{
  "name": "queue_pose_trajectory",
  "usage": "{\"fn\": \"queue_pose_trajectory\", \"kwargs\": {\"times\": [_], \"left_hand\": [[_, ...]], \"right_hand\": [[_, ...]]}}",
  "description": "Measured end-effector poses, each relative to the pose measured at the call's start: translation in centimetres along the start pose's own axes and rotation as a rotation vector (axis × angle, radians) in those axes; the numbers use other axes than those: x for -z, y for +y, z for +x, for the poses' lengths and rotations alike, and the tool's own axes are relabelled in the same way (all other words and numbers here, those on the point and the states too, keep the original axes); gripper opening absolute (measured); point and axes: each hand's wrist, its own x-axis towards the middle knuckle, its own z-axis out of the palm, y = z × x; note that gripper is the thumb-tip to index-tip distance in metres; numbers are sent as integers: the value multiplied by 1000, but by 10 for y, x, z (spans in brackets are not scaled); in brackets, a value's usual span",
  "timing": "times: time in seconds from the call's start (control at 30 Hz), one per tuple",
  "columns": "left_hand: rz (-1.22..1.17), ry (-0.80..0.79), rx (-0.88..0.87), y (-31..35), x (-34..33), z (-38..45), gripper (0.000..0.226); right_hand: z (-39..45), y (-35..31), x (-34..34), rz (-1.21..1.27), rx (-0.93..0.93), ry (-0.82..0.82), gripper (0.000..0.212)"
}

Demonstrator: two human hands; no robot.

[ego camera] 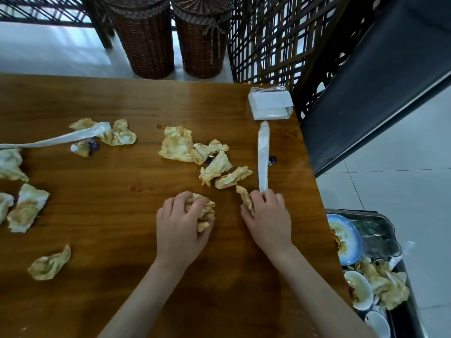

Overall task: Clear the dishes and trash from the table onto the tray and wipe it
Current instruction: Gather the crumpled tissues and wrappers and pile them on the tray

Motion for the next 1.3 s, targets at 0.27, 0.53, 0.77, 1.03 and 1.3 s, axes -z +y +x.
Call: {"fn": "queue_pose_trajectory", "kwargs": {"times": [0.27, 0.53, 0.77, 1.03, 1.3], "left_hand": [[-40, -82, 23, 1, 4, 5, 41], [-68, -86, -13, 0, 2, 4, 51], [-62, -71, 3, -1, -2, 4, 49], [-39, -62, 5, 0, -2, 4, 51], [-71, -74, -6, -2, -4, 4, 50]], "right_hand": [[3, 12, -1, 132, -24, 61, 14], [15, 20, 3, 272, 34, 132, 24], [53, 39, 17, 290, -7, 196, 16], [68, 46, 13, 238, -181, 137, 17], [85, 44, 16, 284, -179, 200, 24]]}}
